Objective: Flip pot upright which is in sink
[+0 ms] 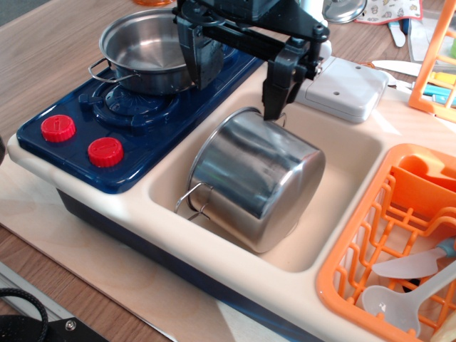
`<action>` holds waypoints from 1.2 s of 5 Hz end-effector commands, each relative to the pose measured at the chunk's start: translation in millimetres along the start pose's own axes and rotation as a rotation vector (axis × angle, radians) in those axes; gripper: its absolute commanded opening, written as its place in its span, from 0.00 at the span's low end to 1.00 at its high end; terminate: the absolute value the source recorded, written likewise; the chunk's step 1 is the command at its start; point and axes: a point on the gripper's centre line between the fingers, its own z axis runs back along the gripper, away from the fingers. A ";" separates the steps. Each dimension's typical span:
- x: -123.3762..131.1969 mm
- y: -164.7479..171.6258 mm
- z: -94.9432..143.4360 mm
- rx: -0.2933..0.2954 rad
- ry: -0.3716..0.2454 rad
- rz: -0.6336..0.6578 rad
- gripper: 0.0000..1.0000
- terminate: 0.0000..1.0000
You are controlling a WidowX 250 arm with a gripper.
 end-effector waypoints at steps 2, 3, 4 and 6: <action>-0.5 2.2 -3.8 -0.105 0.006 0.010 1.00 0.00; 1.8 7.4 -14.8 -0.267 0.052 0.024 1.00 0.00; 0.8 5.3 -17.6 -0.313 0.063 0.052 1.00 0.00; -5.0 -16.9 -30.5 -0.393 0.013 0.132 1.00 0.00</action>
